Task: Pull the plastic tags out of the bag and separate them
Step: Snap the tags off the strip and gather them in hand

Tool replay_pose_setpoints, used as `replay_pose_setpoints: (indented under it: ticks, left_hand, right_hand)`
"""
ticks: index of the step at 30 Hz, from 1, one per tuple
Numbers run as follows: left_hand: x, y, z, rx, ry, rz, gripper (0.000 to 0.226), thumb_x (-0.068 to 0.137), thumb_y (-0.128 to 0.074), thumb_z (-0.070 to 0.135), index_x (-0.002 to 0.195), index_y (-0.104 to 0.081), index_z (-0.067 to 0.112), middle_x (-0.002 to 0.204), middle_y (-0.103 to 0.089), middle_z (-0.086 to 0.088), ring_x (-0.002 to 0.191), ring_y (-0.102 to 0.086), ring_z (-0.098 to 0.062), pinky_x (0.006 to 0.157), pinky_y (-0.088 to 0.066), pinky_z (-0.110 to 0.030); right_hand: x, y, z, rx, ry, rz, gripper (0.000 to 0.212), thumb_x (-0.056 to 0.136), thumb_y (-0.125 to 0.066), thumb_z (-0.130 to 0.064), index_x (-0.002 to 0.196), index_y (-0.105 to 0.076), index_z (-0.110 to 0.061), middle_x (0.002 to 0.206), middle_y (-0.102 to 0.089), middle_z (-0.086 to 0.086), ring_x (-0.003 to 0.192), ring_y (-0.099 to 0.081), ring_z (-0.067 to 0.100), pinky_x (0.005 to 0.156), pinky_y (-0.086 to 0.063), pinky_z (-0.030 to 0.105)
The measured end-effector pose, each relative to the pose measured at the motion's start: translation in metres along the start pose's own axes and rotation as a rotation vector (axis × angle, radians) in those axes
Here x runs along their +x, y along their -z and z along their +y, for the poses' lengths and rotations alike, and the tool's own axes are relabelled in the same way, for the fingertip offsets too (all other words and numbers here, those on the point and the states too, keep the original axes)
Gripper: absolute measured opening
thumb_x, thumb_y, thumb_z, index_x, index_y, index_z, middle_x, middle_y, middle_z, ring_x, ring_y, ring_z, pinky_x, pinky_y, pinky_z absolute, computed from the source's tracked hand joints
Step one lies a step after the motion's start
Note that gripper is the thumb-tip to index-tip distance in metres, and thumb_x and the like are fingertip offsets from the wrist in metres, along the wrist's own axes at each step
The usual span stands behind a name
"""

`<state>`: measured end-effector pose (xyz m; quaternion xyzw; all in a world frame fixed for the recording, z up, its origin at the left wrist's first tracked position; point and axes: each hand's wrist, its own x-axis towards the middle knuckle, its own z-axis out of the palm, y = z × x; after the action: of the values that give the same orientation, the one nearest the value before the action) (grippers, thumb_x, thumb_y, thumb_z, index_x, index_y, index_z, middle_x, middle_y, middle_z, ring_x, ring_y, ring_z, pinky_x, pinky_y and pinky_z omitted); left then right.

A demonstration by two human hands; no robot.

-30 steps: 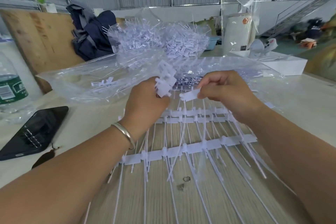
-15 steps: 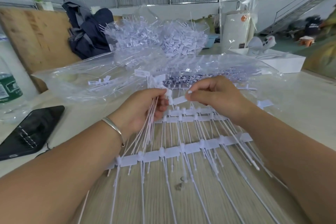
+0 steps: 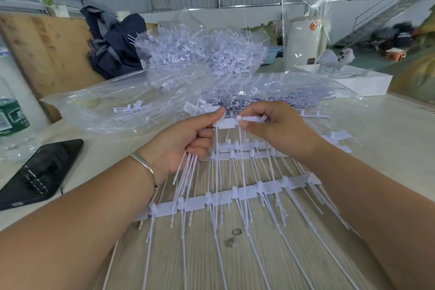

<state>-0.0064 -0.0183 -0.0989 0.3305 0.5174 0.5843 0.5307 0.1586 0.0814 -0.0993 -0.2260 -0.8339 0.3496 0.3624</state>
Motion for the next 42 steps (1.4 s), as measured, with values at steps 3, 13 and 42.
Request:
replay_pose_setpoints:
  ticks: [3, 13, 42]
  left_hand:
    - [0.002, 0.001, -0.001, 0.061, -0.019, 0.041, 0.021, 0.067, -0.076, 0.029, 0.052, -0.062, 0.022, 0.061, -0.017, 0.007, 0.037, -0.016, -0.003, 0.030, -0.015, -0.013]
    - [-0.001, 0.003, 0.000, -0.020, -0.058, -0.009, 0.033, 0.073, -0.069, 0.029, 0.065, -0.038, 0.021, 0.056, -0.021, 0.008, 0.036, -0.018, -0.002, 0.032, -0.014, -0.013]
    - [-0.004, -0.008, -0.003, 0.256, -0.090, 0.058, 0.039, 0.087, -0.064, 0.017, 0.051, -0.051, 0.023, 0.043, -0.033, 0.009, 0.033, -0.019, -0.006, 0.035, -0.016, -0.017]
  right_hand:
    - [0.000, 0.002, 0.001, 0.064, -0.003, 0.002, 0.009, 0.090, -0.064, -0.014, 0.095, -0.071, -0.018, 0.090, -0.062, 0.007, 0.074, -0.054, 0.012, 0.063, -0.042, 0.011]
    - [0.003, 0.010, 0.005, 0.184, -0.067, 0.011, 0.024, 0.080, -0.074, -0.030, 0.089, -0.067, -0.009, 0.066, -0.060, -0.017, 0.058, -0.053, -0.007, 0.061, -0.040, 0.008]
    - [-0.001, 0.002, -0.006, 0.127, -0.057, 0.075, 0.015, 0.086, -0.065, -0.014, 0.083, -0.076, -0.022, 0.084, -0.072, 0.004, 0.071, -0.061, 0.020, 0.063, -0.046, 0.022]
